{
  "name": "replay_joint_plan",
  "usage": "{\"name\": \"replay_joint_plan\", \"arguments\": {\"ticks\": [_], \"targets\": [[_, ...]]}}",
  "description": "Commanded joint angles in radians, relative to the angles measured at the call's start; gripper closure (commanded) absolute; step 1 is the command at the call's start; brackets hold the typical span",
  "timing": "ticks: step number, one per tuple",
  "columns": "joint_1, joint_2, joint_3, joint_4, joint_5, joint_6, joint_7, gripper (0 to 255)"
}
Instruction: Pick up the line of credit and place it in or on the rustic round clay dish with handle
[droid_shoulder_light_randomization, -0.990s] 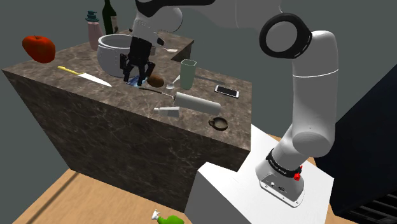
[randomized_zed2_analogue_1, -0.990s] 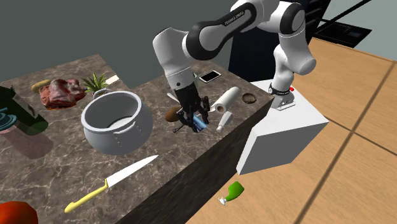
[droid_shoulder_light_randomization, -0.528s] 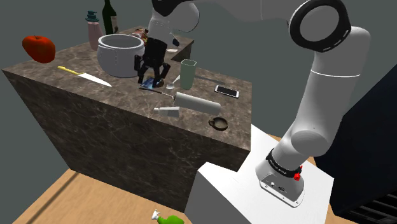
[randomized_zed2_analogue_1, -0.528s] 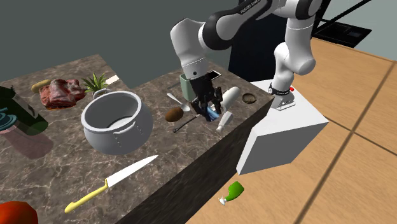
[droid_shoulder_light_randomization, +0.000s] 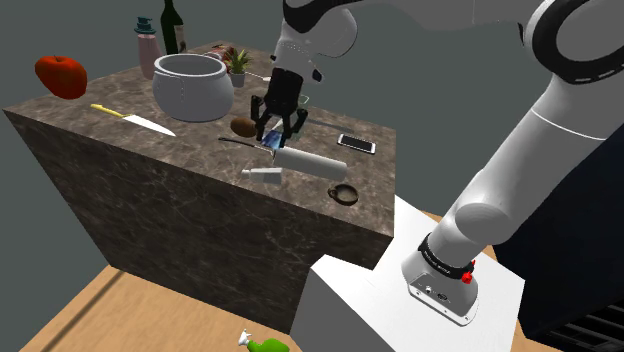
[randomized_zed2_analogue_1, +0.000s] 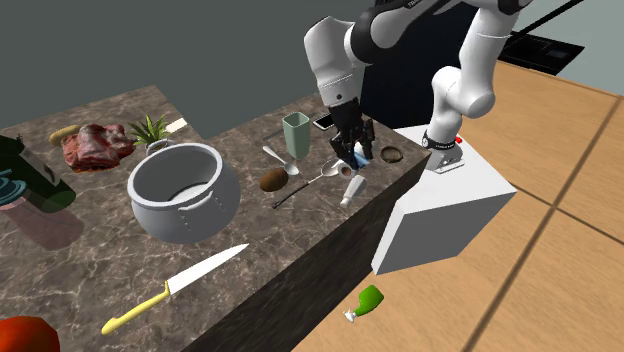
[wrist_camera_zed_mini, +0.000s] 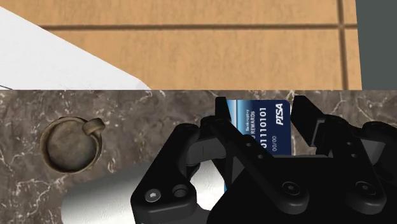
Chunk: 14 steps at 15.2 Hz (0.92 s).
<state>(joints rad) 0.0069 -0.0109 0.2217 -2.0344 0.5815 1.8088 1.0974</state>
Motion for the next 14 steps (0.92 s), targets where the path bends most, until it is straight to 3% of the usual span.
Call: {"name": "replay_joint_plan", "arguments": {"ticks": [1, 8, 14], "targets": [[-0.008, -0.085, -0.008, -0.088, 0.014, -0.008, -0.023, 255], [-0.031, -0.359, -0.058, -0.346, 0.027, -0.07, -0.094, 255], [-0.055, -0.604, -0.119, -0.53, -0.005, -0.164, -0.133, 255]]}}
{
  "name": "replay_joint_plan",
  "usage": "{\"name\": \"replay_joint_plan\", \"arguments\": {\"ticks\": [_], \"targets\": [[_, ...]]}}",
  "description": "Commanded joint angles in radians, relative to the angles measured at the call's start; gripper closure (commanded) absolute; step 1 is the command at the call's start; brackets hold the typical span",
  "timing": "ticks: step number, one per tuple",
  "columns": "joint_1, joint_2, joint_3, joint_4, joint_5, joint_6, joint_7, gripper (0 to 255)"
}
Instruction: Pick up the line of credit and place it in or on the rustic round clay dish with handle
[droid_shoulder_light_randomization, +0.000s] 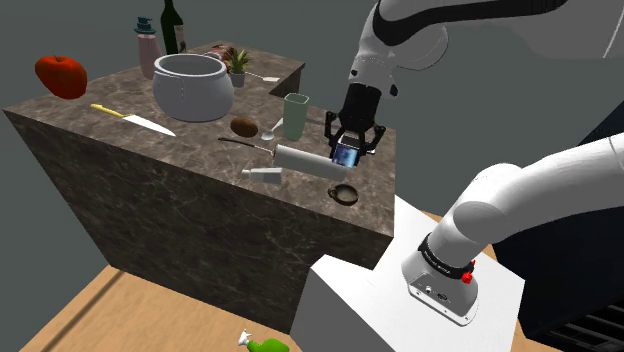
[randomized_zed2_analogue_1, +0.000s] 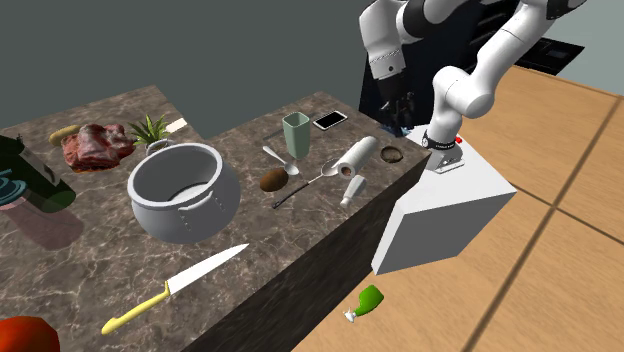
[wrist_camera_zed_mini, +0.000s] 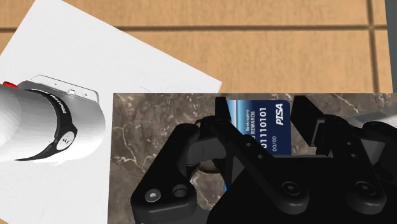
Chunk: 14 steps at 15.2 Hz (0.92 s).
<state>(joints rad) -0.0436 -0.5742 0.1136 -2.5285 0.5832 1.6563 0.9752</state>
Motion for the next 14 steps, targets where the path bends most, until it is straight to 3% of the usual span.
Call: {"name": "replay_joint_plan", "arguments": {"ticks": [1, 14], "targets": [[-0.01, -0.085, -0.024, -0.066, -0.017, -0.032, -0.016, 255], [-0.003, -0.017, 0.003, -0.19, 0.018, 0.141, -0.101, 255]]}}
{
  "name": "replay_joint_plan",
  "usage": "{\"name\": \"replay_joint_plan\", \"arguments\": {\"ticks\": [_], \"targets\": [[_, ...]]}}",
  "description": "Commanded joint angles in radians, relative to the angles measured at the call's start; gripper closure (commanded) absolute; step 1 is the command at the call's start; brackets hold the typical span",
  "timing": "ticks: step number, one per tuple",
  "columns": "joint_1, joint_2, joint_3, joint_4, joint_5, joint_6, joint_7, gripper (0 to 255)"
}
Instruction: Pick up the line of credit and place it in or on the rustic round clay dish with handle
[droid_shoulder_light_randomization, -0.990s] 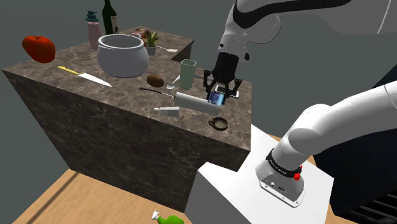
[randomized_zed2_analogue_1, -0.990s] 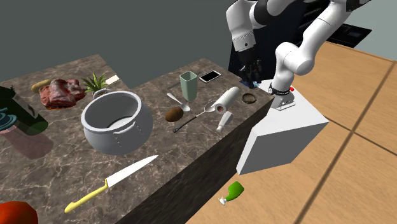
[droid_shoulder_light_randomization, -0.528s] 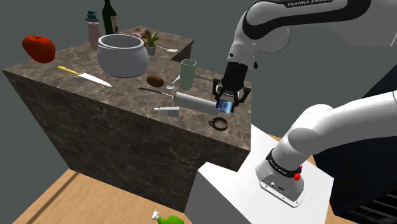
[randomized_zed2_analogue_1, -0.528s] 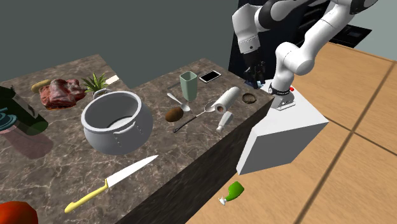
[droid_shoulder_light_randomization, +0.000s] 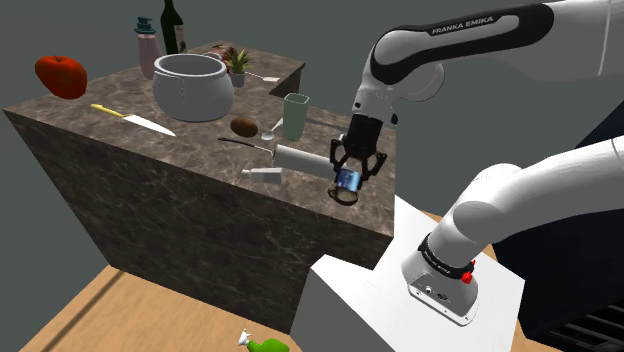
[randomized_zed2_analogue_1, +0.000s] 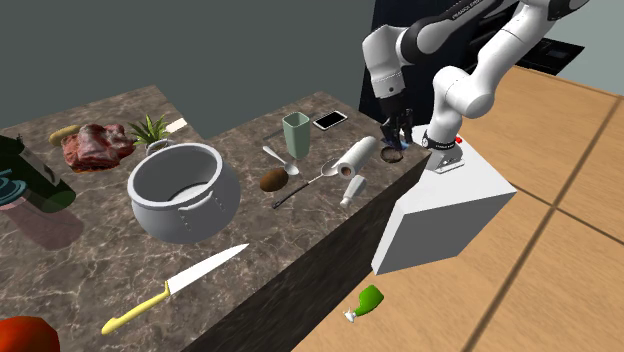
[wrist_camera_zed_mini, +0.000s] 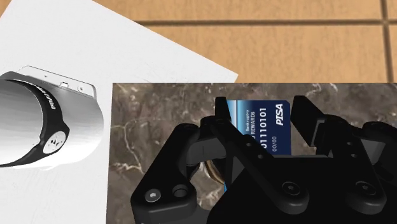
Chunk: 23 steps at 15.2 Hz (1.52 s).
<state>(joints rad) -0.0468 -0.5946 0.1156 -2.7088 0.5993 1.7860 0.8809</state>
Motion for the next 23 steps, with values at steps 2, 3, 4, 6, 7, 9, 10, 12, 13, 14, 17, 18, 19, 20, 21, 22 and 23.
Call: {"name": "replay_joint_plan", "arguments": {"ticks": [2, 3, 4, 6, 7, 9, 10, 12, 13, 14, 17, 18, 19, 20, 21, 22, 23], "targets": [[0.002, 0.019, 0.005, -0.025, 0.009, 0.04, -0.021, 255], [0.003, 0.027, 0.007, -0.033, 0.013, 0.054, -0.029, 255], [0.003, 0.033, 0.008, -0.038, 0.016, 0.064, -0.033, 255], [0.003, 0.033, 0.008, -0.038, 0.016, 0.064, -0.033, 255], [0.003, 0.033, 0.008, -0.038, 0.016, 0.064, -0.033, 255], [0.003, 0.033, 0.008, -0.038, 0.016, 0.064, -0.033, 255], [0.003, 0.033, 0.008, -0.038, 0.016, 0.064, -0.033, 255], [0.003, 0.033, 0.008, -0.038, 0.015, 0.063, -0.033, 255], [0.003, 0.033, 0.008, -0.038, 0.015, 0.063, -0.033, 0], [0.003, 0.033, 0.008, -0.038, 0.015, 0.063, -0.033, 0], [0.003, 0.033, 0.008, -0.038, 0.015, 0.063, -0.033, 0], [0.003, 0.033, 0.008, -0.038, 0.015, 0.063, -0.033, 0], [-0.008, 0.027, -0.006, -0.013, -0.005, 0.03, -0.029, 0], [-0.019, 0.024, -0.02, 0.014, -0.024, -0.003, -0.026, 0], [-0.029, 0.022, -0.034, 0.042, -0.042, -0.035, -0.023, 0], [-0.036, 0.022, -0.045, 0.064, -0.055, -0.06, -0.021, 0], [-0.036, 0.022, -0.045, 0.064, -0.056, -0.06, -0.021, 0]]}}
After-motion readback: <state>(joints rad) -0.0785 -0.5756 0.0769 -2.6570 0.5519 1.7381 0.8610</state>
